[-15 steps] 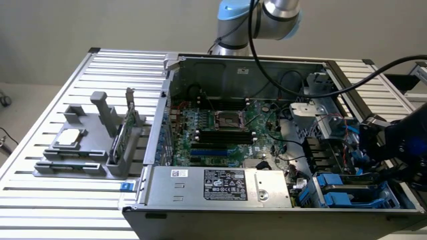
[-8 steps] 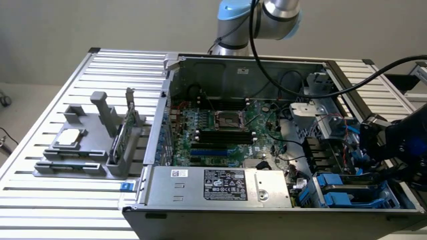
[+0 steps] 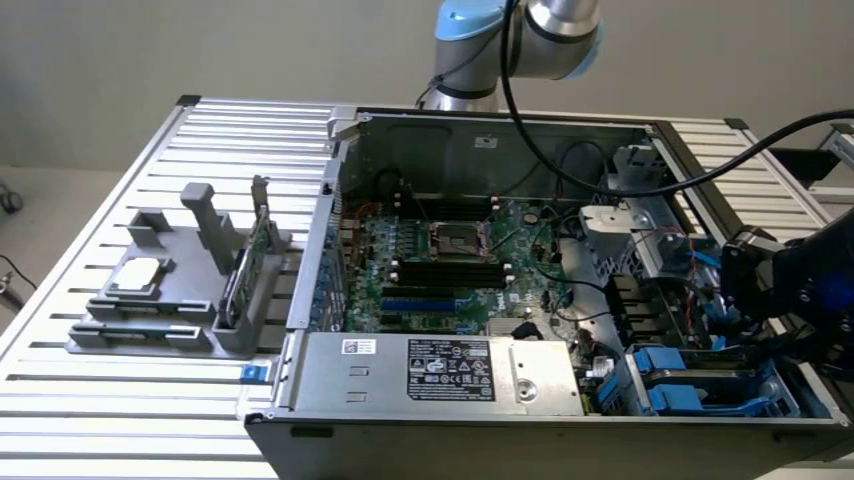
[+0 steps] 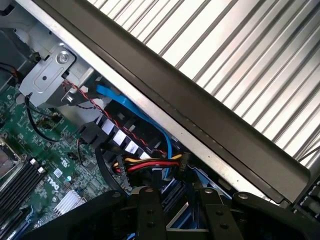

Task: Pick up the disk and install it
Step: 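Insert the first disk wire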

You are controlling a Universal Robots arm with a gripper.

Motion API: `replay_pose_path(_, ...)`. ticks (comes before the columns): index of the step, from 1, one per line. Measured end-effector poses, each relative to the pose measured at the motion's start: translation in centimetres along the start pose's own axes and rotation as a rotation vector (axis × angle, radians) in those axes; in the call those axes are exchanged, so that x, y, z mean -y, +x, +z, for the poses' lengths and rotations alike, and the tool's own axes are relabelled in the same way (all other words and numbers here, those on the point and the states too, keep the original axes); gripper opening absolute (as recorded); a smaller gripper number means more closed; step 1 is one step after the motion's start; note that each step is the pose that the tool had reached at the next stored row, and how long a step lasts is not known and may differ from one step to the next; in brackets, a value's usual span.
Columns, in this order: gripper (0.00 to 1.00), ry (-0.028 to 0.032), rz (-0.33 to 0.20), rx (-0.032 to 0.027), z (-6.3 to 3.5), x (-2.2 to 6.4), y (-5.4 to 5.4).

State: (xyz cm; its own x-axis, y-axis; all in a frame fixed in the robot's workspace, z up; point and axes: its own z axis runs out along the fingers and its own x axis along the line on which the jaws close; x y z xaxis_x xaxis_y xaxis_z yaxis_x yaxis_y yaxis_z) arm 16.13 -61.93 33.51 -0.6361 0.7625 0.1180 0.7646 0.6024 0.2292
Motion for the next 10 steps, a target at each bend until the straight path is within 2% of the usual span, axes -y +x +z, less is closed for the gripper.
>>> replay_pose_path(4, 0.34, 0.0022, 0.004, -0.0045, 0.01, -0.09, -0.07)
replay_pose_path(10, 0.34, 0.0022, 0.009, -0.0178, 0.03, -0.24, -0.18)
